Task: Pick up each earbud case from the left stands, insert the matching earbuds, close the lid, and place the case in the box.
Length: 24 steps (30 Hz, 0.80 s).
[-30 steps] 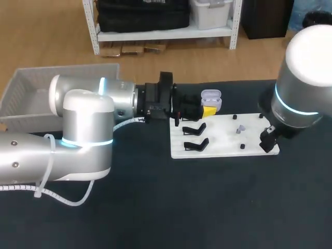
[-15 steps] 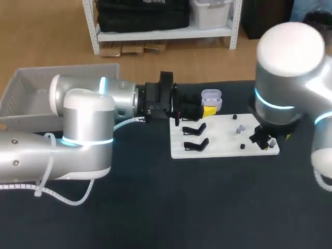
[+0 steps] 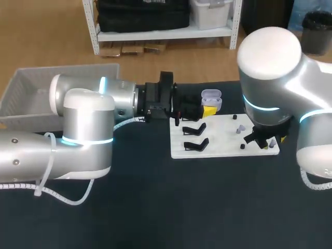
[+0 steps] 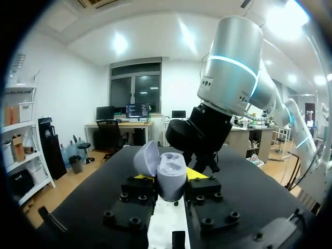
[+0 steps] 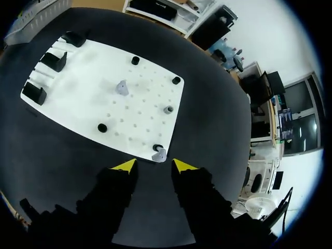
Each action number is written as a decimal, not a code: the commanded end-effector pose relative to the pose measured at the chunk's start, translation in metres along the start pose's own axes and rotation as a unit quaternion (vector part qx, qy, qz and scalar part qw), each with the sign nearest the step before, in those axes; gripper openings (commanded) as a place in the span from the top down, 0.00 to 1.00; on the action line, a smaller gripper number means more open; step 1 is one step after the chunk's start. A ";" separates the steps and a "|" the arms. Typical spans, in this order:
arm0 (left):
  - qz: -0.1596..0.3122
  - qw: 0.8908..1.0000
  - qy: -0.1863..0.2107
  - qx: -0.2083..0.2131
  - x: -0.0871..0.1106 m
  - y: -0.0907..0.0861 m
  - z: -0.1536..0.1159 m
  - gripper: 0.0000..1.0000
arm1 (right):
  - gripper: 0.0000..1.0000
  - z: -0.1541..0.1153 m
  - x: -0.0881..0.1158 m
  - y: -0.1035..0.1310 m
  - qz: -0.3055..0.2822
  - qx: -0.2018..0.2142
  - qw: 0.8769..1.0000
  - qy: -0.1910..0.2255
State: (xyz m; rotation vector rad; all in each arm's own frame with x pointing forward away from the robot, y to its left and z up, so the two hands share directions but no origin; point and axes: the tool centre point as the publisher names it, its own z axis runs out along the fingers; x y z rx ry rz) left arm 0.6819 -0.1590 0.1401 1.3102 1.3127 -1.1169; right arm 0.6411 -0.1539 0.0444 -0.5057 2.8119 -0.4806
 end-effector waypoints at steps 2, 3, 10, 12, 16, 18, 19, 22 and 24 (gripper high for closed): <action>0.002 1.000 -0.004 -0.003 0.002 -0.001 0.000 1.00 | 0.60 0.009 0.000 0.000 0.001 0.004 1.000 0.004; 0.002 1.000 -0.004 -0.003 0.002 -0.001 0.000 1.00 | 0.60 0.010 0.001 -0.001 0.002 0.004 1.000 0.004; 0.002 1.000 -0.004 -0.003 0.002 -0.001 0.000 1.00 | 0.62 0.017 0.001 -0.003 0.007 0.015 1.000 0.006; 0.002 1.000 -0.004 -0.003 0.002 -0.001 0.000 1.00 | 0.64 0.019 0.001 -0.002 0.008 0.014 1.000 0.005; 0.002 1.000 -0.004 -0.003 0.002 -0.001 0.000 1.00 | 0.65 0.021 0.001 -0.001 0.010 0.014 1.000 0.005; 0.002 1.000 -0.004 -0.003 0.002 -0.001 0.000 1.00 | 0.67 0.022 0.002 -0.001 0.014 0.017 1.000 0.005; 0.002 1.000 -0.004 -0.003 0.002 -0.001 0.000 1.00 | 0.70 0.022 0.002 -0.001 0.015 0.018 1.000 0.005; 0.002 1.000 -0.004 -0.003 0.002 -0.001 0.000 1.00 | 0.78 0.024 0.002 -0.003 0.021 0.022 1.000 0.006; 0.002 1.000 -0.004 -0.003 0.002 -0.001 0.000 1.00 | 0.79 0.025 0.002 -0.003 0.023 0.022 0.999 0.007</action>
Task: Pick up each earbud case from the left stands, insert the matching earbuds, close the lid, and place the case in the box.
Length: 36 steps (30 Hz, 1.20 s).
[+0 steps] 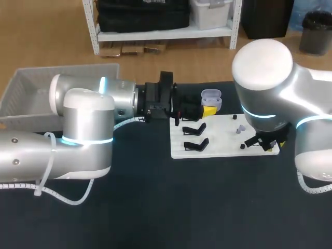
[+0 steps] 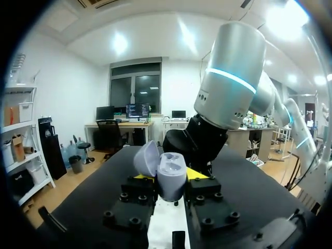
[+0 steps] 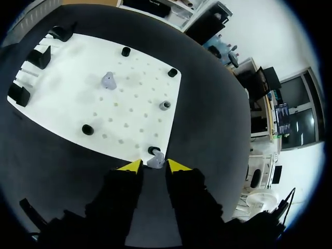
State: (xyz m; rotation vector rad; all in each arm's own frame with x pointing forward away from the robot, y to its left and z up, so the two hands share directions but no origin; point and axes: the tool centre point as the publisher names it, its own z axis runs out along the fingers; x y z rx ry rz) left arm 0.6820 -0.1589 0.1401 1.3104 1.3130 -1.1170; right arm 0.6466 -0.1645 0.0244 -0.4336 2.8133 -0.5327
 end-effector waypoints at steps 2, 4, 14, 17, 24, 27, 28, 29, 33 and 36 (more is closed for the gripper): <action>0.002 1.000 -0.004 -0.003 0.002 -0.001 0.000 1.00 | 0.79 0.002 -0.001 0.001 0.003 0.004 1.000 0.001; 0.002 1.000 -0.004 -0.003 0.002 -0.001 0.000 1.00 | 0.76 0.003 -0.001 0.001 0.004 0.004 1.000 0.001; 0.002 1.000 -0.004 -0.003 0.002 -0.001 0.000 1.00 | 0.73 0.004 -0.003 0.000 0.012 0.009 1.000 0.001; 0.002 1.000 -0.004 -0.003 0.002 -0.001 0.000 1.00 | 0.72 0.004 -0.004 0.000 0.014 0.008 1.000 0.002; 0.002 1.000 -0.004 -0.003 0.002 -0.001 0.000 1.00 | 0.73 0.001 -0.006 0.000 0.044 0.010 0.999 0.000; 0.002 1.000 -0.004 -0.003 0.002 -0.001 0.000 1.00 | 0.72 0.000 -0.006 -0.001 0.051 0.011 0.999 0.001; 0.002 1.000 -0.004 -0.003 0.002 -0.001 0.000 1.00 | 0.72 0.000 -0.006 -0.001 0.051 0.011 0.999 0.001; 0.002 1.000 -0.004 -0.003 0.002 -0.001 0.000 1.00 | 0.72 0.000 -0.006 -0.001 0.052 0.011 0.999 0.001; 0.002 1.000 -0.004 -0.003 0.002 -0.001 0.000 1.00 | 0.71 0.000 -0.005 0.000 0.065 0.011 0.998 0.004; 0.002 1.000 -0.004 -0.003 0.002 -0.001 0.000 1.00 | 0.75 -0.001 -0.004 -0.001 0.084 0.016 0.996 0.005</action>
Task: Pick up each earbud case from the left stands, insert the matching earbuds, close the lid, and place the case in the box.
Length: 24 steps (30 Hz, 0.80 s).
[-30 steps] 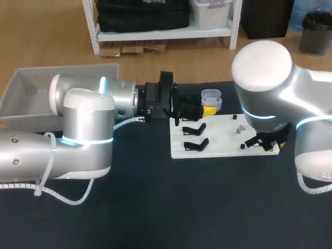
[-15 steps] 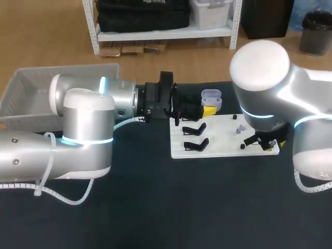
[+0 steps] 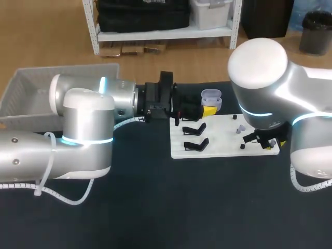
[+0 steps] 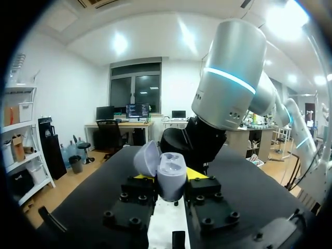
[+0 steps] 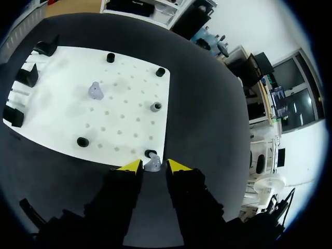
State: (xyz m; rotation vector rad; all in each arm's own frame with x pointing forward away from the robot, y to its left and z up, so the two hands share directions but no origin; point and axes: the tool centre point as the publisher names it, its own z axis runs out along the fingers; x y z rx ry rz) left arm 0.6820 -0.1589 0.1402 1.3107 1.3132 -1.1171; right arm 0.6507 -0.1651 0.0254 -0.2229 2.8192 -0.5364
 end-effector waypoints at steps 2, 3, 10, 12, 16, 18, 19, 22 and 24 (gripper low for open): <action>0.003 1.000 -0.005 -0.003 0.002 -0.001 0.000 1.00 | 0.74 -0.002 0.000 0.001 0.022 0.005 1.000 -0.001; 0.003 1.000 -0.005 -0.003 0.002 -0.001 0.000 1.00 | 0.73 -0.002 0.000 0.001 0.023 0.004 1.000 -0.001; 0.003 1.000 -0.005 -0.003 0.002 -0.001 0.000 1.00 | 0.64 0.000 -0.001 0.004 0.025 0.003 1.000 0.002; 0.003 1.000 -0.005 -0.003 0.002 -0.001 0.000 1.00 | 0.64 0.000 -0.001 0.003 0.027 0.004 1.000 0.001; 0.003 1.000 -0.005 -0.003 0.002 -0.001 0.000 1.00 | 0.66 0.001 -0.001 0.002 0.022 0.005 1.000 0.004; 0.003 1.000 -0.005 -0.003 0.002 -0.001 0.000 1.00 | 0.70 0.000 -0.001 0.002 0.014 0.006 1.000 0.002; 0.003 1.000 -0.005 -0.003 0.002 -0.001 0.000 1.00 | 0.70 0.000 -0.001 0.002 0.008 0.003 1.000 0.004; 0.003 1.000 -0.005 -0.003 0.002 -0.001 0.000 1.00 | 0.65 -0.001 0.000 0.001 -0.002 0.002 1.000 0.003; 0.003 1.000 -0.005 -0.003 0.002 -0.001 0.000 1.00 | 0.64 -0.002 0.002 0.000 -0.006 0.002 1.000 0.004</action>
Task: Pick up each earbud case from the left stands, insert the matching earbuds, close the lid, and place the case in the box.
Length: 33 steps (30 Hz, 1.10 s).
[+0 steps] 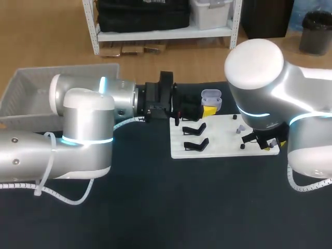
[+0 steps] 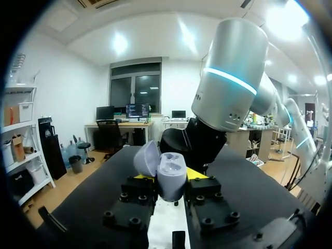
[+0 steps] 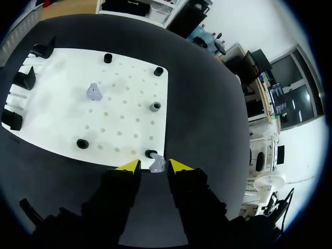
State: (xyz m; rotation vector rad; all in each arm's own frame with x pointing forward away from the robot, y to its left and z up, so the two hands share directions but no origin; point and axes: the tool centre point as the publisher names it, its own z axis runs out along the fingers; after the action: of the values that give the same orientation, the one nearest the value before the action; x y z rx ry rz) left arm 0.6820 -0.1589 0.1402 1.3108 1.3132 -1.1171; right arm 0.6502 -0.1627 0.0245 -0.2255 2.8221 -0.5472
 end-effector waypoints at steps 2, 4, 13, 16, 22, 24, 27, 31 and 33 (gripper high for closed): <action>0.003 1.000 -0.005 -0.003 0.002 -0.001 0.000 1.00 | 0.65 -0.002 0.003 -0.004 -0.005 -0.003 1.000 0.002; 0.003 1.000 -0.005 -0.003 0.002 -0.001 0.000 1.00 | 0.66 -0.002 0.004 -0.005 -0.008 -0.006 1.000 0.003; 0.003 1.000 -0.005 -0.003 0.002 -0.001 0.000 1.00 | 0.65 -0.007 0.007 -0.005 -0.012 -0.036 0.999 -0.001; 0.003 1.000 -0.005 -0.003 0.002 -0.001 0.000 1.00 | 0.66 -0.007 0.006 -0.005 -0.017 -0.039 0.999 -0.002; 0.003 1.000 -0.005 -0.003 0.002 -0.001 0.000 1.00 | 0.67 -0.010 0.006 -0.004 -0.021 -0.043 0.999 -0.002; 0.003 1.000 -0.005 -0.003 0.002 -0.001 0.000 1.00 | 0.69 -0.010 0.007 -0.003 -0.023 -0.044 0.999 -0.002; 0.003 1.000 -0.005 -0.003 0.002 -0.001 0.000 1.00 | 0.73 -0.008 0.008 -0.001 -0.024 -0.046 0.999 0.001; 0.003 1.000 -0.005 -0.003 0.002 -0.001 0.000 1.00 | 0.73 -0.005 0.008 -0.001 -0.023 -0.046 0.999 0.004; 0.003 1.000 -0.005 -0.003 0.002 -0.001 0.000 1.00 | 0.73 -0.004 0.007 -0.001 -0.024 -0.045 0.999 0.004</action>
State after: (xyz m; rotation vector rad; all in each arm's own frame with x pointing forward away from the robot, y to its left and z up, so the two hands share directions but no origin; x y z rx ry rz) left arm 0.6821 -0.1589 0.1402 1.3109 1.3133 -1.1172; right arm 0.6404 -0.1636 0.0281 -0.3078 2.8590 -0.4315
